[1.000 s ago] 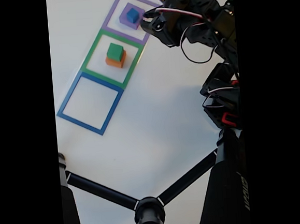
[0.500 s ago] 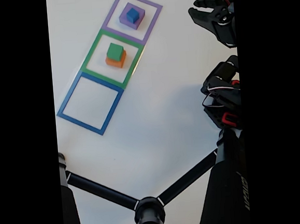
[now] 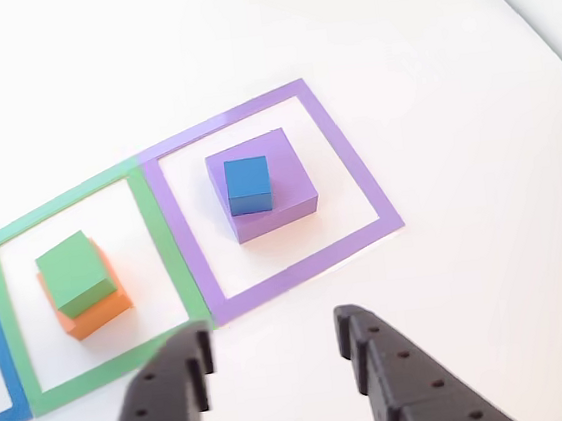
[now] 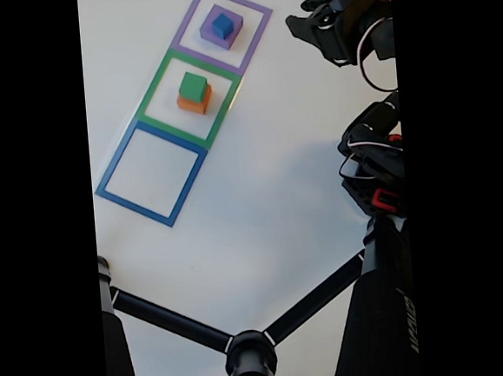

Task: Tower of hanoi

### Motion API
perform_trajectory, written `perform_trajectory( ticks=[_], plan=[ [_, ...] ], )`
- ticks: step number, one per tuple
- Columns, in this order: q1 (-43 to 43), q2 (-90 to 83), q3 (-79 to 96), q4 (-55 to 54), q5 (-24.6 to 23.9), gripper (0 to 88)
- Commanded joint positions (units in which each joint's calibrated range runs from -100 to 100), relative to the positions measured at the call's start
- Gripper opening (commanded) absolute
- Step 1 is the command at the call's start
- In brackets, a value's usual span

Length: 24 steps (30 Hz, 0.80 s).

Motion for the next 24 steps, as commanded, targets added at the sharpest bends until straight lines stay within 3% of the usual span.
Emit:
perform_trajectory(
  ticks=[1, 4, 11, 24],
  plan=[
    [1.63, -0.46, 20.47, -28.38, 0.54, 23.1],
    [2.11, 2.61, 35.74, -53.72, 0.54, 26.5],
    [-0.77, 14.47, 43.65, -77.29, 0.54, 26.6],
    [1.24, 39.59, 44.1, -105.79, 0.54, 26.6]
  ],
)
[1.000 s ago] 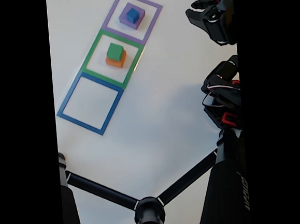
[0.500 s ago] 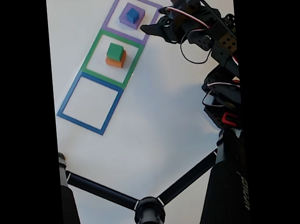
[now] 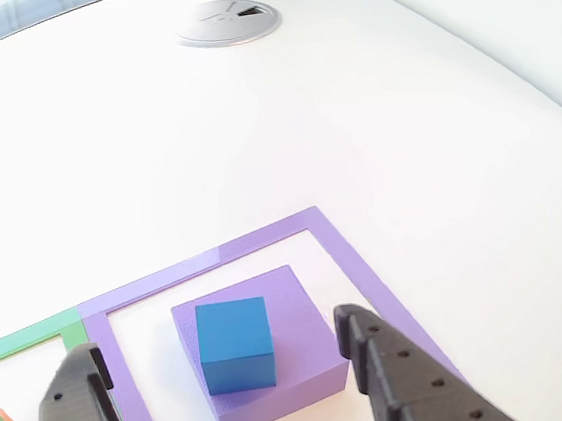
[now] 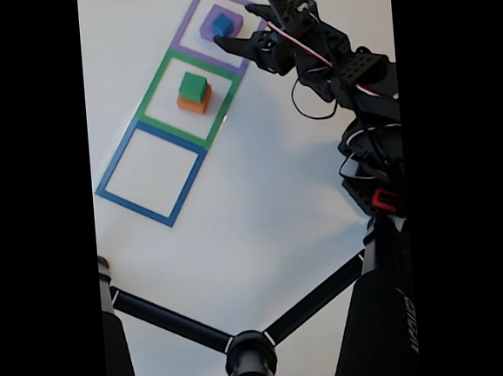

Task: Tower of hanoi

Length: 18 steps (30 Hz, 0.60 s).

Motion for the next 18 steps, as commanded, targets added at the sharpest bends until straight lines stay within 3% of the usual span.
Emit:
perform_trajectory(
  ticks=[1, 8, 18],
  plan=[
    [0.64, 6.91, -0.43, -10.27, 0.0, 26.6],
    [0.64, 21.52, -3.52, -24.36, 0.0, 26.6],
    [0.73, 31.53, -8.61, -29.87, 0.0, 26.6]
  ],
)
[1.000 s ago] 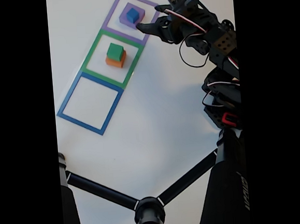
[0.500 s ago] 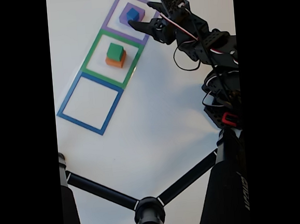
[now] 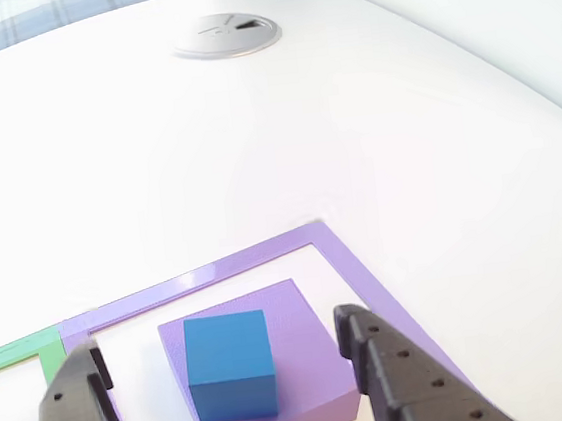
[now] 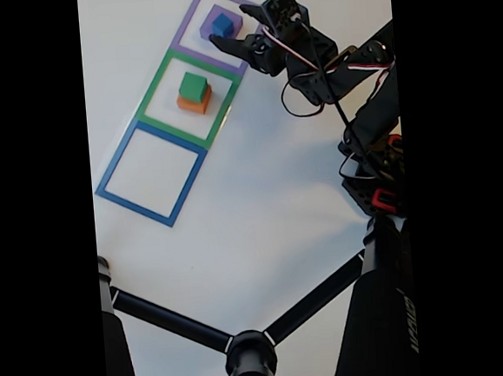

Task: Tower of hanoi

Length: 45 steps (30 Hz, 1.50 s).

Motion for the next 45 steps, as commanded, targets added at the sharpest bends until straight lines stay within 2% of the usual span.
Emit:
perform_trajectory(
  ticks=[1, 26, 31, 35, 45],
  plan=[
    [0.5, 2.37, -2.33, -3.91, 0.0, 26.6],
    [-0.84, 14.8, -9.69, -8.21, 0.0, 26.0],
    [-1.99, 15.13, -9.69, -8.29, 0.0, 22.9],
    [-2.76, 15.05, -9.15, -8.29, 0.0, 15.9],
    [-4.1, 15.29, -8.88, -8.53, 0.0, 8.7]
  ],
)
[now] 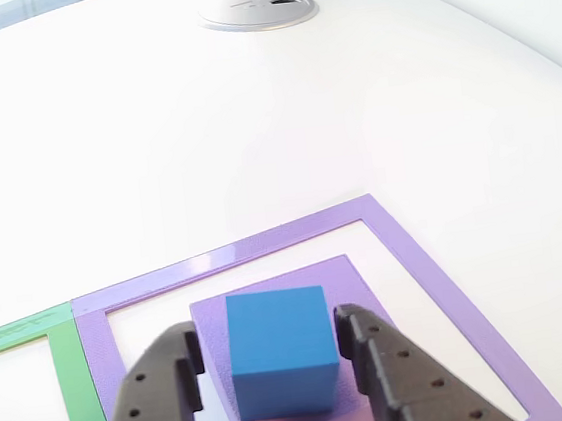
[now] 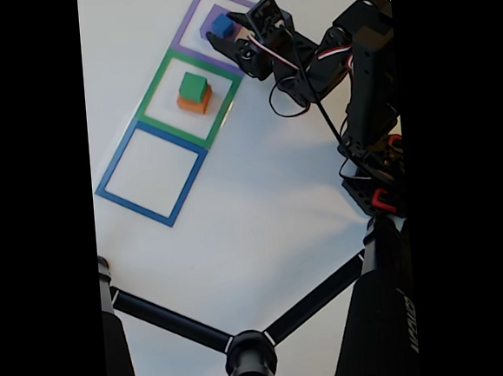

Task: Tower of hanoi

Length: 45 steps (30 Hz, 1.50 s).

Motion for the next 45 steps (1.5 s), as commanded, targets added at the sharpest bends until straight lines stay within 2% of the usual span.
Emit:
perform_trajectory(
  ticks=[1, 15, 20, 26, 33, 40, 42, 45],
  plan=[
    [-0.69, -0.5, -0.11, -1.76, 0.0, 8.2],
    [-1.45, -2.68, 1.07, -1.11, 0.0, 3.5],
    [-2.99, -15.28, 4.43, 8.04, 0.0, 3.2],
    [-4.62, -39.98, 4.16, 36.14, 0.0, 2.5],
    [-6.06, -60.65, -13.2, 81.81, 0.0, 2.1],
    [-10.47, -64.53, -46.38, 125.69, 0.0, 2.0],
    [-12.48, -64.04, -54.66, 134.44, 0.0, 2.0],
    [-15.45, -64.04, -62.11, 142.05, 0.0, 1.9]
  ],
)
